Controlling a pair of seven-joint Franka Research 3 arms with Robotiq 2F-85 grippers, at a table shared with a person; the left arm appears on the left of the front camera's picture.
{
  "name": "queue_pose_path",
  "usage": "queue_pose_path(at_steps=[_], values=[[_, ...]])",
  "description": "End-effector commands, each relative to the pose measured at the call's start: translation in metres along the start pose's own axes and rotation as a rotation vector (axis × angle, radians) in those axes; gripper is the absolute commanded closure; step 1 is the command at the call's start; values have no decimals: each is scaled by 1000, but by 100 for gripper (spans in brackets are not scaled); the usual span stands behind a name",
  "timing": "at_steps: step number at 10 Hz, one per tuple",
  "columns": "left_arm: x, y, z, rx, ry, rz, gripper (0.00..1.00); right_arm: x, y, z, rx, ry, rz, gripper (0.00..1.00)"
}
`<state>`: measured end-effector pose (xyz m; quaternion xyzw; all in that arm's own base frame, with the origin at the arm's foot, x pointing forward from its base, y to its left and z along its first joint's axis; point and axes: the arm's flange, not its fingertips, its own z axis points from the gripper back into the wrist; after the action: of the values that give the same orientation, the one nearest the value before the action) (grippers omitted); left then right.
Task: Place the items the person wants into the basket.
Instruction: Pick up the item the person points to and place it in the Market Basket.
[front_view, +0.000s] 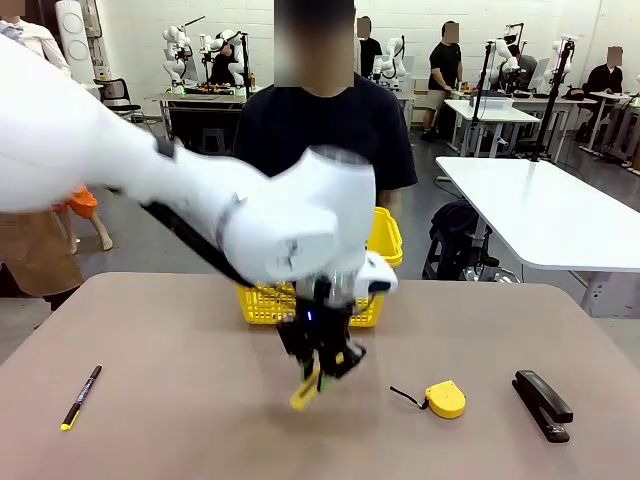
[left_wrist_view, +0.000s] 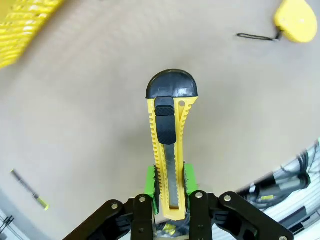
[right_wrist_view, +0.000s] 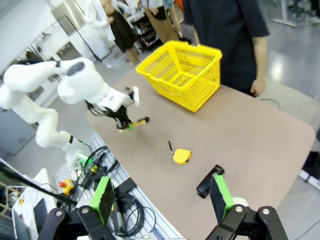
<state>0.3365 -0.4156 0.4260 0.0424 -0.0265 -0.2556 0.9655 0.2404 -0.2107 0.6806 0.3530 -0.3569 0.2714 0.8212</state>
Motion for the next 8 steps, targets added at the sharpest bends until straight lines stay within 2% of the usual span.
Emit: queue_pose_path(at_steps=[1, 4, 8], values=[[-18, 15, 79, 44, -27, -8, 100, 2, -1, 1, 18, -17, 15, 0], [-29, 21, 138, 43, -50, 0, 100, 2, -1, 1, 18, -17, 15, 0], [-35, 22, 151, 63, -65, 13, 100, 2, -1, 1, 18, -17, 15, 0]])
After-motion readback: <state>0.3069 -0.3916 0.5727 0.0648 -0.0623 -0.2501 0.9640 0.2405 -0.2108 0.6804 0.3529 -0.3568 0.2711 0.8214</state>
